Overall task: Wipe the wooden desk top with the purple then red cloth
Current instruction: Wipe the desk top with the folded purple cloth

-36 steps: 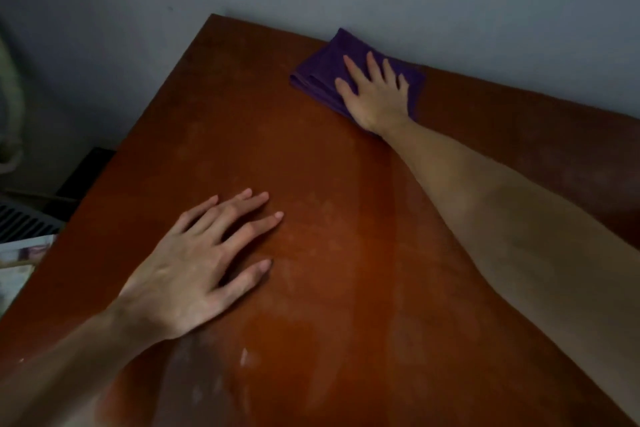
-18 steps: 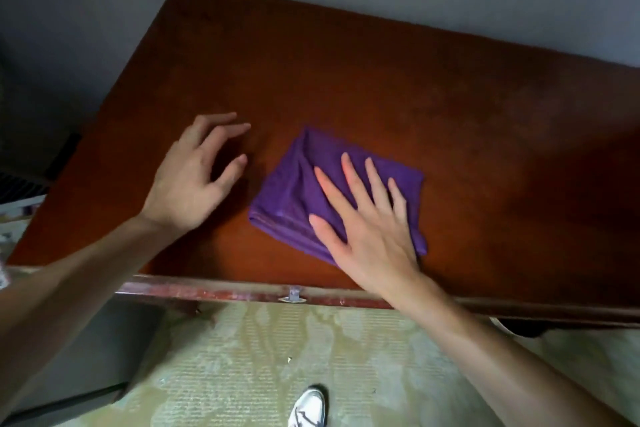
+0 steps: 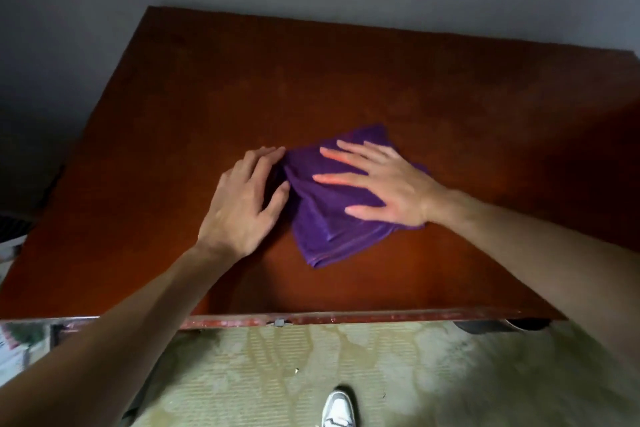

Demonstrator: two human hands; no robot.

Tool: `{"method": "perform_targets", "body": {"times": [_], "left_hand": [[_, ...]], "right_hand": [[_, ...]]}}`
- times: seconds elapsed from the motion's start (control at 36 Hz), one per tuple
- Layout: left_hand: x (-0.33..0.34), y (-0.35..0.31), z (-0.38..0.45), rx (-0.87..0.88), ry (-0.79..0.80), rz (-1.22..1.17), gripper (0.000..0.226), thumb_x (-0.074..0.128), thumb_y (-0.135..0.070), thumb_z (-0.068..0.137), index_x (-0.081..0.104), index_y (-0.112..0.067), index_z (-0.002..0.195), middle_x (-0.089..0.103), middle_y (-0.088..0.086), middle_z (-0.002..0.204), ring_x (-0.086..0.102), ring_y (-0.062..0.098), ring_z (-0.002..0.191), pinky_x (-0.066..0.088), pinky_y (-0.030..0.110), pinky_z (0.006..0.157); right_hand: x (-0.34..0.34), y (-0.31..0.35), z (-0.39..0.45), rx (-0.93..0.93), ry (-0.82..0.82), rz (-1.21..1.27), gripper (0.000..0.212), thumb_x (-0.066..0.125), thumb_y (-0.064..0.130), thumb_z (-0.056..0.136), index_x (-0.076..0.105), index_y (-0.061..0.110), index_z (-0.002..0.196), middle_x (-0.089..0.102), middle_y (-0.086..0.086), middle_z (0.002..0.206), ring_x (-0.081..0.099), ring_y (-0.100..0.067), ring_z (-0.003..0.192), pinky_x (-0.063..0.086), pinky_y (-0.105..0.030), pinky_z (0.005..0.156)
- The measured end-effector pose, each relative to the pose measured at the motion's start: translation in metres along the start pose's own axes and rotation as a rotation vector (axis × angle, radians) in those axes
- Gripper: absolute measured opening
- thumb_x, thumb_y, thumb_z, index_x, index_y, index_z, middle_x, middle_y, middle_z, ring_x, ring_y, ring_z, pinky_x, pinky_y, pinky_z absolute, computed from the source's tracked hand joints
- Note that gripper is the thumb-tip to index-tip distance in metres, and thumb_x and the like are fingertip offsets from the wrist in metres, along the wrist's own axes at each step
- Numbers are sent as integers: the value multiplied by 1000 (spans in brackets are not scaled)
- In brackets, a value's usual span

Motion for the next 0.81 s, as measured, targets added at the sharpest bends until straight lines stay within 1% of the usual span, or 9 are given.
{"method": "perform_targets", "body": {"times": [0.08, 0.17, 0.22, 0.28, 0.36, 0.53, 0.58, 0.69, 0.81], "left_hand": [[8, 0, 11, -14, 37, 38, 67, 42, -50, 99, 29, -22, 159, 34, 2, 160, 32, 18, 148, 21, 33, 119], [17, -4, 23, 11, 79, 144, 66, 36, -55, 99, 27, -30, 160, 30, 0, 164, 21, 15, 153, 11, 33, 123], [24, -9, 25, 38, 123, 210, 64, 32, -57, 99, 31, -33, 158, 30, -1, 165, 18, 15, 155, 12, 38, 126], [26, -11, 24, 40, 145, 242, 61, 31, -57, 101, 34, -35, 157, 28, 0, 166, 15, 15, 156, 14, 41, 126], [26, -11, 23, 31, 160, 280, 60, 29, -57, 103, 29, -37, 159, 22, -1, 168, 10, 12, 157, 15, 43, 126], [28, -10, 27, 31, 171, 304, 58, 24, -58, 105, 23, -39, 160, 17, -4, 170, 4, 9, 157, 11, 42, 126], [29, -8, 29, 33, 178, 314, 58, 22, -59, 105, 21, -40, 160, 15, -5, 170, 2, 9, 157, 10, 41, 126], [29, -6, 30, 37, 178, 330, 59, 23, -60, 104, 20, -42, 160, 14, -5, 170, 2, 8, 157, 12, 43, 125], [29, -4, 29, 36, 169, 323, 59, 24, -60, 104, 22, -42, 160, 17, -5, 170, 4, 9, 157, 14, 43, 125]], "right_hand": [[-5, -39, 25, -53, 18, -32, 62, 40, 60, 102, 27, 44, 160, 8, 8, 173, 5, -17, 160, 11, -48, 127], [-12, -82, 50, -49, -6, -60, 62, 38, 62, 102, 28, 41, 161, 11, 6, 173, 9, -19, 160, 11, -42, 126], [-15, -111, 66, -24, -21, -70, 63, 36, 63, 103, 28, 39, 161, 13, 5, 173, 12, -19, 160, 14, -39, 125], [-19, -141, 81, 14, -20, -73, 64, 33, 65, 103, 27, 40, 161, 14, 7, 173, 13, -18, 159, 17, -41, 125], [-26, -183, 104, 70, -11, -64, 66, 26, 69, 101, 26, 41, 161, 15, 8, 173, 15, -19, 159, 22, -46, 124], [-39, -251, 142, 259, -34, -12, 80, 6, 87, 89, 19, 51, 159, 14, 10, 172, 14, -19, 159, 18, -46, 123], [-40, -265, 145, 344, -69, 19, 78, 7, 89, 88, 17, 55, 157, 14, 10, 172, 14, -19, 159, 17, -47, 123], [-38, -274, 143, 475, -106, 38, 63, 20, 76, 99, 19, 54, 158, 15, 7, 173, 13, -20, 159, 14, -48, 124], [-36, -262, 137, 541, -107, 26, 64, 18, 73, 101, 17, 50, 160, 13, 1, 173, 12, -24, 159, 11, -49, 125]]}}
Point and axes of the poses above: each hand's wrist, its own z-axis towards the middle knuckle, its own x-axis out of the palm, y = z × x, the point moved 8 cm from there along z, towards the middle knuckle
